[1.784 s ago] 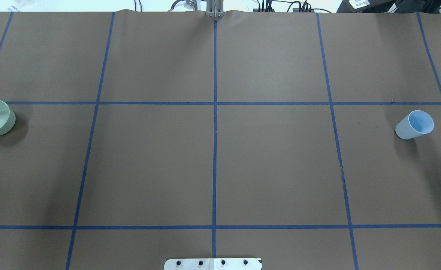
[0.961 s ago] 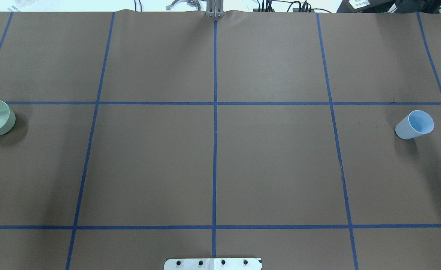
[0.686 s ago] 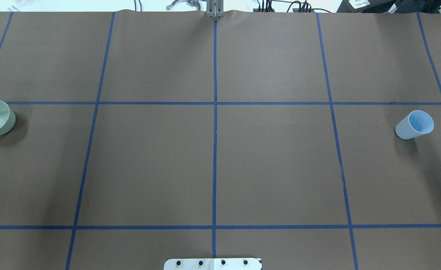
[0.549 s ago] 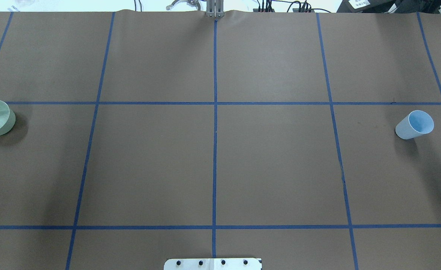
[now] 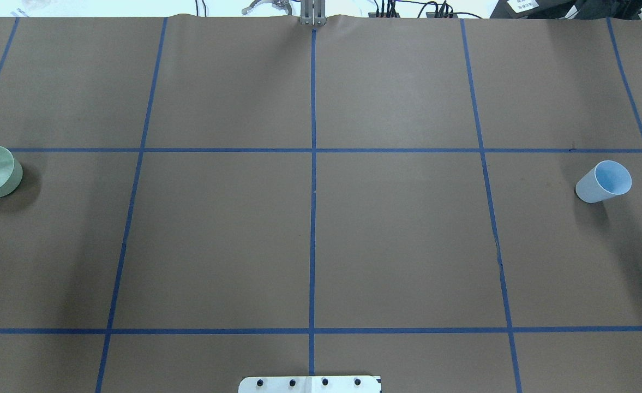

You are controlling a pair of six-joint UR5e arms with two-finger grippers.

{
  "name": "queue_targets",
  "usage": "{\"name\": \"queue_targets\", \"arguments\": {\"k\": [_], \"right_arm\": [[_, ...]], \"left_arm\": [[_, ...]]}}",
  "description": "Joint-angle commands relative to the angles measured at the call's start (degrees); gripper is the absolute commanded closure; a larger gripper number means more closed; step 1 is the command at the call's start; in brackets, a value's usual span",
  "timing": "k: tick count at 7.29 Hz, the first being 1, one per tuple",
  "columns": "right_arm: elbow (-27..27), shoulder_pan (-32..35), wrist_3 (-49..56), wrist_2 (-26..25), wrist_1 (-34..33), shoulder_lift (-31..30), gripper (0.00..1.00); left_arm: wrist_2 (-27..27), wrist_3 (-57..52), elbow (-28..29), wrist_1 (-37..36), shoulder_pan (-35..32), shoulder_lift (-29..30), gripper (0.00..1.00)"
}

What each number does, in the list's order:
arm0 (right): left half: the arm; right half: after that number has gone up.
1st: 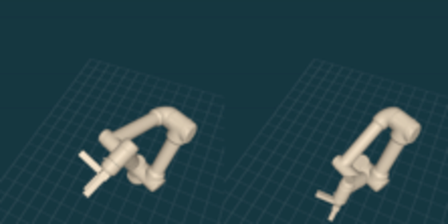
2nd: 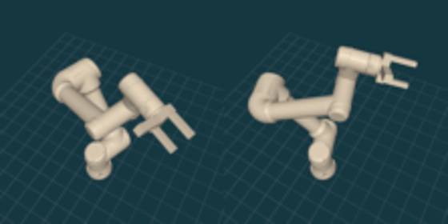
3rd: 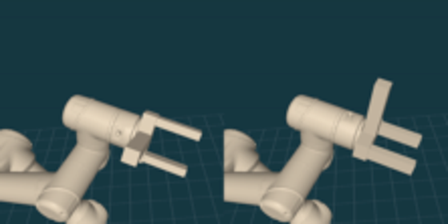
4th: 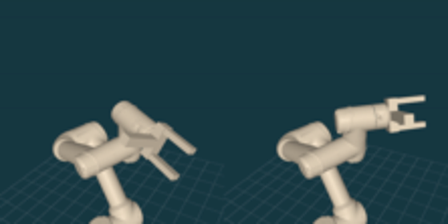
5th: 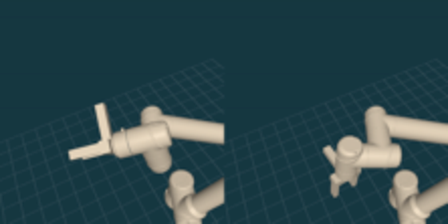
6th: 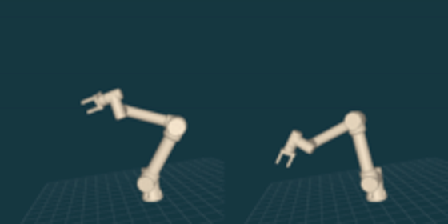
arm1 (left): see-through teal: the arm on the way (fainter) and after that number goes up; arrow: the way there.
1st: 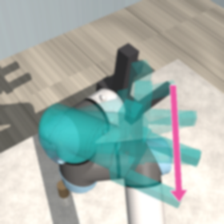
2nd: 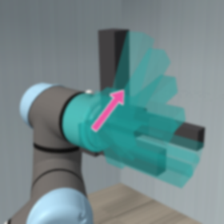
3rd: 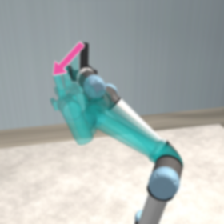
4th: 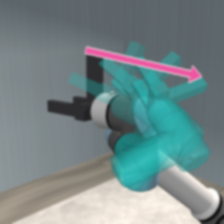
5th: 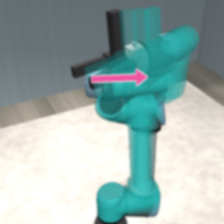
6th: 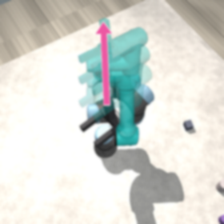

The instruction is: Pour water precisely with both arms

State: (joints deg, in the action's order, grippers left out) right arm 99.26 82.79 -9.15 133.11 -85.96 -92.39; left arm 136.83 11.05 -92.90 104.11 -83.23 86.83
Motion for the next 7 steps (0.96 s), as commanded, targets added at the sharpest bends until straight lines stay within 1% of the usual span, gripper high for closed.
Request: {"name": "queue_targets", "arguments": {"k": [1, 2, 3, 5, 6, 7], "right_arm": [[-0.03, 0.00, 0.18, 0.40, 2.00, -1.56, 0.00], [-0.47, 0.00, 0.01, 1.27, 5.59, -3.31, 0.00], [-0.56, 0.00, -0.26, 2.41, 6.76, -3.85, 0.00], [-0.65, 0.00, -0.35, 2.42, 7.03, -3.85, 0.00], [-0.56, -0.09, -0.35, 2.42, 7.12, -3.76, 0.00], [-0.47, -0.09, -0.35, 2.42, 7.21, -3.68, 0.00]], "left_arm": [[-2.18, 1.33, 10.39, 0.48, 4.65, 7.69, 0.00], [-2.09, 2.30, 14.20, 0.57, 5.44, 10.61, 0.00], [-2.09, 3.36, 17.63, 3.44, 7.19, 11.94, 0.00], [-2.09, 4.76, 22.56, 10.91, 8.61, 12.22, 0.01], [-2.09, 5.47, 23.72, 12.07, 9.22, 12.22, 0.01], [-2.09, 5.48, 23.90, 12.17, 10.19, 12.13, 0.05]]}}
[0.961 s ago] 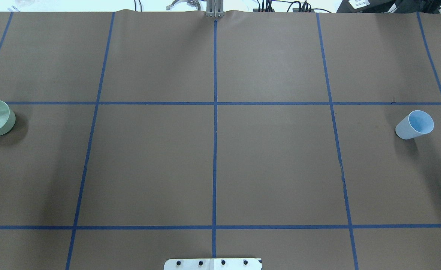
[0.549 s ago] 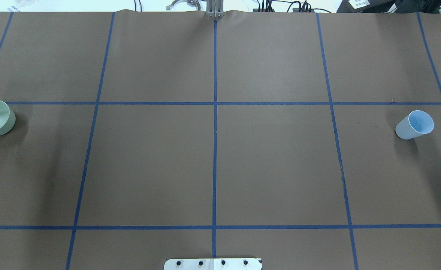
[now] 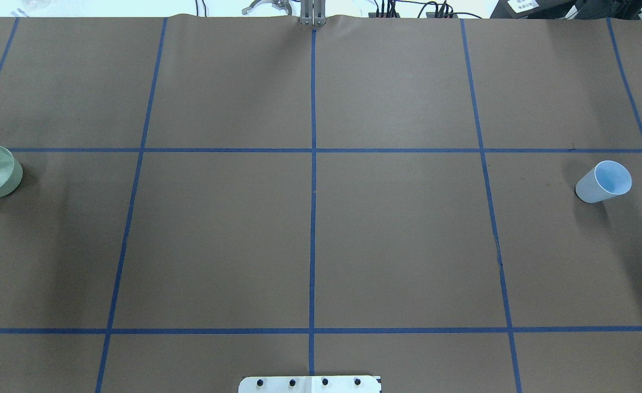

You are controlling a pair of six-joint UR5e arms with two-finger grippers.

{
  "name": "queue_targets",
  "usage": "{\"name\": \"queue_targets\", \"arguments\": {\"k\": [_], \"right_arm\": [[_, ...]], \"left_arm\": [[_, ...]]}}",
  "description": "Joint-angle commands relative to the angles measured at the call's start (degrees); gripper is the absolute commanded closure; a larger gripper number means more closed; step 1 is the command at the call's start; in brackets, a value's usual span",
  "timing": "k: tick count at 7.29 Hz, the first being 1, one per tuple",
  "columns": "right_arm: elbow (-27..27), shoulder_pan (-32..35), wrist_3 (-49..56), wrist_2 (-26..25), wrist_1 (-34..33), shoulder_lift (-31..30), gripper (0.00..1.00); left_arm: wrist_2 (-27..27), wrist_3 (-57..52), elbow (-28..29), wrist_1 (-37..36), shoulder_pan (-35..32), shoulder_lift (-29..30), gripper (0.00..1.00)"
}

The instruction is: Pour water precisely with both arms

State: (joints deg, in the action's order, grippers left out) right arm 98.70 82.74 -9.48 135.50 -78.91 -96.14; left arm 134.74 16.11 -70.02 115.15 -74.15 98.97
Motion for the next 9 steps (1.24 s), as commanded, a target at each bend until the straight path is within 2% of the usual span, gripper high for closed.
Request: {"name": "queue_targets", "arguments": {"k": [1, 2, 3, 5, 7, 8, 9], "right_arm": [[0.18, -0.04, -0.01, 0.02, 0.16, 0.08, 0.00], [0.35, -0.04, -0.10, 0.02, 0.08, 0.16, 0.00], [0.44, -0.04, -0.10, 0.02, 0.08, 0.17, 0.00], [0.62, -0.04, -0.10, 0.20, 0.08, 0.17, 0.00], [0.62, -0.04, -0.18, 0.29, 0.08, 0.34, 0.00], [0.71, -0.04, -0.18, 0.29, 0.08, 0.43, 0.00], [0.62, -0.04, -0.18, 0.29, 0.08, 0.52, 0.00]], "left_arm": [[0.09, 0.41, 1.20, 1.13, 1.37, -0.01, 0.11], [0.09, 0.41, 1.73, 1.13, 1.99, -0.01, 0.18], [0.17, 0.33, 1.82, 1.13, 2.08, -0.01, 0.30], [0.18, 0.33, 1.82, 1.13, 2.08, -0.01, 1.00], [0.78, 2.24, 1.38, 0.17, 2.08, 2.43, 1.00], [2.44, 3.48, 1.38, 0.16, 2.08, 2.89, 1.00], [6.38, 3.75, 0.16, 0.07, 2.08, 2.89, 1.00]]}}
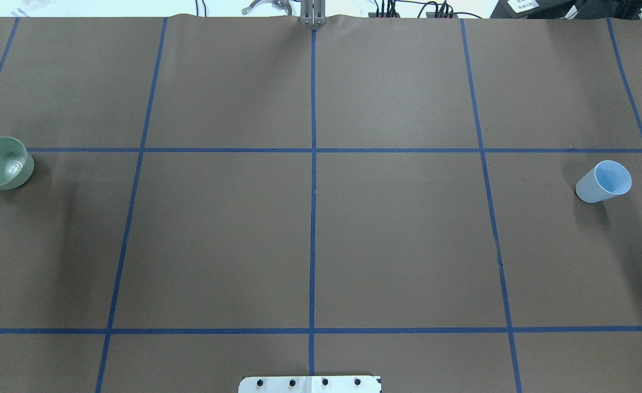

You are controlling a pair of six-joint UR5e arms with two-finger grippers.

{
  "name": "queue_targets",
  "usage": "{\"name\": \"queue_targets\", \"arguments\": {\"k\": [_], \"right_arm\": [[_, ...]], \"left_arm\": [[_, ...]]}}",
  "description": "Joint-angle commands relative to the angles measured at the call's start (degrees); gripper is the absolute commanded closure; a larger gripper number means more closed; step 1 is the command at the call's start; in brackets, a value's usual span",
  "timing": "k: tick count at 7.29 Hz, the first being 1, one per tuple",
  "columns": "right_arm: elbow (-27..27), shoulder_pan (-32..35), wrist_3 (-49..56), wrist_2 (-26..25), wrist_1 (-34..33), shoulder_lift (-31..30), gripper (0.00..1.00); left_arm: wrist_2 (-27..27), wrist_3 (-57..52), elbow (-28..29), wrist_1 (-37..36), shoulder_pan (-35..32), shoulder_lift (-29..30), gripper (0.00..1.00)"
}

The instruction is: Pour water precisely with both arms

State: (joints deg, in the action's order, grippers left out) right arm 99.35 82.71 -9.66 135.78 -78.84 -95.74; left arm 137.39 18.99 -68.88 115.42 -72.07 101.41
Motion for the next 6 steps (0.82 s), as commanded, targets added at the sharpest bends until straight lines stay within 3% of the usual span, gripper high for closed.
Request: {"name": "queue_targets", "arguments": {"k": [1, 3, 6], "right_arm": [[0.05, 0.00, 0.00, 0.01, 0.00, 0.20, 0.00], [0.31, 0.00, 0.00, -0.08, 0.00, 0.38, 0.00], [0.40, -0.87, -0.27, -0.52, 0.17, 1.42, 0.00]], "left_arm": [[7.67, 0.87, -3.00, -0.19, -0.08, 0.54, 1.00], [8.15, 11.33, -9.31, -0.19, 0.00, 2.11, 1.00], [5.62, 32.08, -18.81, -0.11, 8.85, 4.57, 1.00]]}}
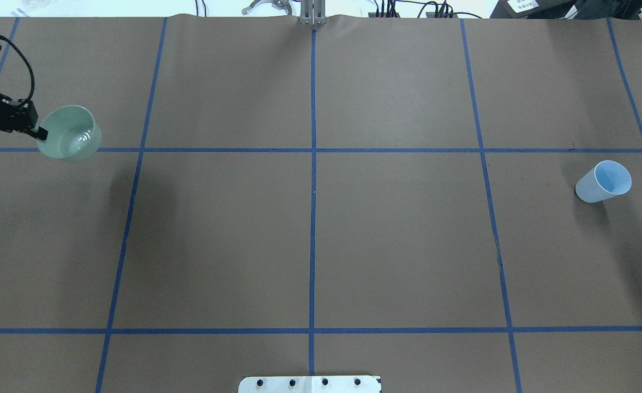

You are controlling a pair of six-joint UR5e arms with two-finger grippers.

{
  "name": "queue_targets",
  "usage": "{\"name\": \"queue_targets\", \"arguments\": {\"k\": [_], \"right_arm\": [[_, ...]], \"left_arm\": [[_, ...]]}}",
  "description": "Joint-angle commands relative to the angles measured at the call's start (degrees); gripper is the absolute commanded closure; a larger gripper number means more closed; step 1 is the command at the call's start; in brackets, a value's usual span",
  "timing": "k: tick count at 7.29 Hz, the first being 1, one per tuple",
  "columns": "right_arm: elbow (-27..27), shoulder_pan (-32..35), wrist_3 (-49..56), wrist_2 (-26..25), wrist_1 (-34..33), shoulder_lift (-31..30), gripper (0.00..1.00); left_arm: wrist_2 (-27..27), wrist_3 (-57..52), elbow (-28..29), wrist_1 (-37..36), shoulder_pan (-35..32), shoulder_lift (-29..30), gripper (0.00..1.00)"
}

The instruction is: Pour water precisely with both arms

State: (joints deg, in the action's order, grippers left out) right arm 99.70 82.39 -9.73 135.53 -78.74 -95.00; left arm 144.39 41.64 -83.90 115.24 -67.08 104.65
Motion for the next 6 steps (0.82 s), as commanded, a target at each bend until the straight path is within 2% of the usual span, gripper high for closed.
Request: {"name": "queue_targets", "arguments": {"k": [1, 2, 3, 4, 5, 6], "right_arm": [[0.05, -1.09, -0.12, -0.44, 0.08, 1.21, 0.00], [-0.03, -1.70, -0.20, -0.71, 1.55, 1.31, 0.00], [-0.04, -2.23, -0.38, -2.28, 3.40, 1.31, 0.00], [-0.12, -3.45, -0.55, -2.64, 3.42, 1.57, 0.00], [-0.04, -4.34, -0.47, -3.17, 3.42, 2.35, 0.00], [-0.04, -4.52, -0.47, -3.08, 3.42, 2.54, 0.00]], "left_arm": [[-4.18, 20.64, -6.51, -0.02, 9.19, 3.95, 1.00], [-7.43, 30.41, -7.32, -0.10, 14.12, 7.20, 1.00], [-9.03, 34.08, -7.07, -0.63, 18.95, 9.93, 1.00], [-10.52, 34.90, -7.24, -7.25, 20.92, 15.70, 1.00], [-16.28, 36.30, -6.90, -16.10, 26.07, 22.80, 1.00], [-23.21, 38.23, -5.59, -18.02, 31.08, 27.14, 1.00]]}}
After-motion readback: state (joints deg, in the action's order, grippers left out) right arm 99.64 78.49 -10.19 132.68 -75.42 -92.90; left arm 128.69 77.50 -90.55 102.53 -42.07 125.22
